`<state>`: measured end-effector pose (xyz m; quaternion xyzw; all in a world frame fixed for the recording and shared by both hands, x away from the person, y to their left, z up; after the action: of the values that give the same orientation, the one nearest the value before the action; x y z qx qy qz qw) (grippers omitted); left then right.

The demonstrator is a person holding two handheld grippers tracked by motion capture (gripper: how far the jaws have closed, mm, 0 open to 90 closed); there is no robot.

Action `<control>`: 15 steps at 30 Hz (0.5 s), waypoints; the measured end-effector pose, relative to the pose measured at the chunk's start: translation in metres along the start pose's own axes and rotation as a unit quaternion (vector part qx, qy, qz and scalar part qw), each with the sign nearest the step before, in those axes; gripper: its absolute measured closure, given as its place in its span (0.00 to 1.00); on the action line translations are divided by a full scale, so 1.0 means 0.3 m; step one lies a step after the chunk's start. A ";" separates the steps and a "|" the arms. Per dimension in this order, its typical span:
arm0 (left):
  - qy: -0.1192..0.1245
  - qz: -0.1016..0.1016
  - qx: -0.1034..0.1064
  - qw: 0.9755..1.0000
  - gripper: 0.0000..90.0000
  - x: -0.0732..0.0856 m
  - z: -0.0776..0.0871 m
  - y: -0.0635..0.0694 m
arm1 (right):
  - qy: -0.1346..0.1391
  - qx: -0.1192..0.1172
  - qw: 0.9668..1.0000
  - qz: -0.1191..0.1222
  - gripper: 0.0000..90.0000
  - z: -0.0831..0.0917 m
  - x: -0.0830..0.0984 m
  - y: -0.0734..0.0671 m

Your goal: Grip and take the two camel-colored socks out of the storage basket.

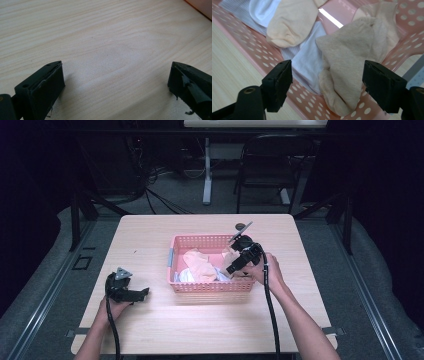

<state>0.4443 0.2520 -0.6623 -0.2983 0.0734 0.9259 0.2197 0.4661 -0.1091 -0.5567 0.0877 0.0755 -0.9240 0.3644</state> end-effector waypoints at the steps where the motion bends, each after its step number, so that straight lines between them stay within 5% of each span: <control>1: 0.000 0.000 0.000 1.000 0.00 0.000 0.000 0.000 | 0.005 0.002 1.000 -0.008 0.27 -0.012 -0.002 0.000; 15: 0.000 0.000 0.000 1.000 0.00 0.000 0.000 0.000 | -0.032 0.023 0.999 -0.033 0.61 -0.133 0.028 0.032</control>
<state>0.4443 0.2520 -0.6623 -0.2981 0.0733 0.9260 0.2198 0.4709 -0.1135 -0.5981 0.0635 0.0454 -0.9393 0.3341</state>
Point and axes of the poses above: each handheld gripper's, and its own axes: z roughly backward along the jaws, x roughly out of its underside, y roughly to its right, the point moved 10 cm from there along -z, roughly forward along the jaws, and after that the axes turned 10 degrees about -y, right-handed, at the moved point
